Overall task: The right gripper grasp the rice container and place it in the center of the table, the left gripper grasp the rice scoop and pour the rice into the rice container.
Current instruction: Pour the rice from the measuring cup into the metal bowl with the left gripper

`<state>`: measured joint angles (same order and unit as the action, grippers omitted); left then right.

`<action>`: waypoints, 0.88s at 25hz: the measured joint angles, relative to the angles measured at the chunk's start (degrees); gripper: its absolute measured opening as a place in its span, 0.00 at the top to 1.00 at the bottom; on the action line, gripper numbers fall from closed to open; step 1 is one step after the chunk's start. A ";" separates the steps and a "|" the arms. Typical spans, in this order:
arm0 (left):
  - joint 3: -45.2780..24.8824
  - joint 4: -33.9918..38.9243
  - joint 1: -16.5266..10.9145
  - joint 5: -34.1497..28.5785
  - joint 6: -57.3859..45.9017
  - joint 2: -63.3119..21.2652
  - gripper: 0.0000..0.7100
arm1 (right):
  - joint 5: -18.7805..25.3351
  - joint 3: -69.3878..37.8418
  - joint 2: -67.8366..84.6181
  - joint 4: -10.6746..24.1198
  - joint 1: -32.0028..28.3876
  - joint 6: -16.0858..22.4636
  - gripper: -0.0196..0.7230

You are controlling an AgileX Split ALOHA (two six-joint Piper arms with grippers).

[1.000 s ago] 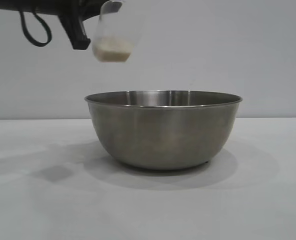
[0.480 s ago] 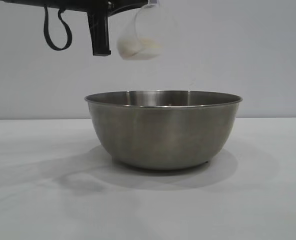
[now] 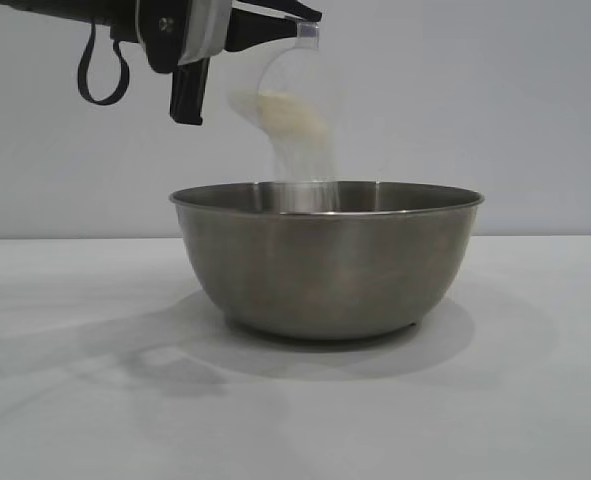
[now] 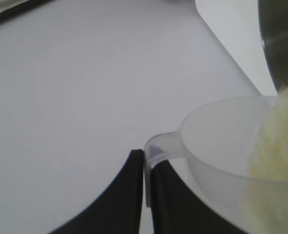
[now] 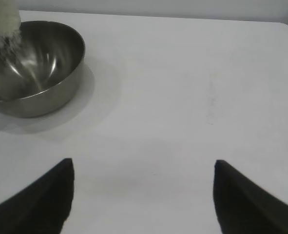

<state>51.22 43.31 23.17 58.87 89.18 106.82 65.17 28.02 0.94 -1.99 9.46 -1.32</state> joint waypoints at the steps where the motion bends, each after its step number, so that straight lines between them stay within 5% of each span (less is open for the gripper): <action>1: 0.00 0.00 0.00 0.00 1.18 0.00 1.00 | 0.00 0.00 0.00 0.00 0.00 0.00 0.29; 22: 0.00 7.03 0.00 0.00 23.46 0.00 1.00 | 0.00 0.00 0.00 0.00 0.00 0.00 0.29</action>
<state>51.22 50.34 23.17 58.87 112.64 106.82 65.17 28.02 0.94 -1.99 9.46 -1.32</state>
